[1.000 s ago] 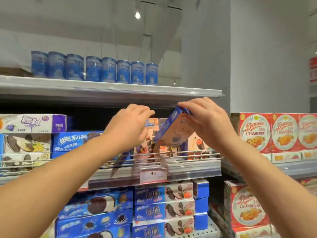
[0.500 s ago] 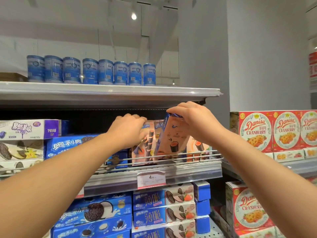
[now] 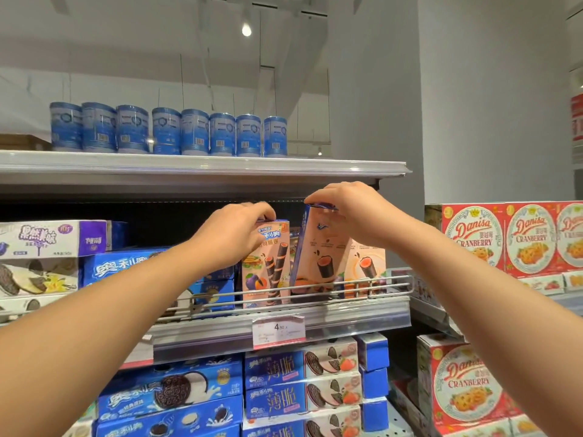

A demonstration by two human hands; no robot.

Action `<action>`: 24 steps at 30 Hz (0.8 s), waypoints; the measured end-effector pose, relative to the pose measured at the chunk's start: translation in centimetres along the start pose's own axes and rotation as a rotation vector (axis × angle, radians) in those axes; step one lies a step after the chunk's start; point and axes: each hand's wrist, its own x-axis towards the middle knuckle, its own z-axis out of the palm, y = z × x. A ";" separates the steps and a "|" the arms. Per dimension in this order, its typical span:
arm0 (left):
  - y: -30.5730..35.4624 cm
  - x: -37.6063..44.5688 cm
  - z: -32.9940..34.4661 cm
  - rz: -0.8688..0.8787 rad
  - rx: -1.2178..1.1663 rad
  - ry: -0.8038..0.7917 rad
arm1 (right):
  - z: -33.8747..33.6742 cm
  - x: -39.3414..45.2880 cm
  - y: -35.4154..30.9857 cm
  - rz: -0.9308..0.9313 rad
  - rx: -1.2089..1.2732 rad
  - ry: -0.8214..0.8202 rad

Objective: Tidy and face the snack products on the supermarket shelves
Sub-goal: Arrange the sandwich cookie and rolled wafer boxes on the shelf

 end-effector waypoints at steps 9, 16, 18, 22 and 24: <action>-0.8 -0.2 -0.4 0.011 -0.064 -0.062 | -0.5 -0.1 0.3 -0.019 0.098 0.034; -0.9 0.5 -0.1 -0.033 -0.037 -0.096 | -1.3 -2.1 2.3 0.025 0.376 0.216; -0.9 0.7 0.2 -0.036 -0.029 -0.103 | -1.5 -2.7 2.5 0.031 0.397 0.257; -0.8 0.7 0.1 -0.051 -0.008 -0.105 | -1.5 -3.9 3.1 0.075 0.515 0.292; -0.3 0.3 -0.4 -0.045 0.021 -0.081 | -1.4 -4.1 3.0 0.081 0.564 0.279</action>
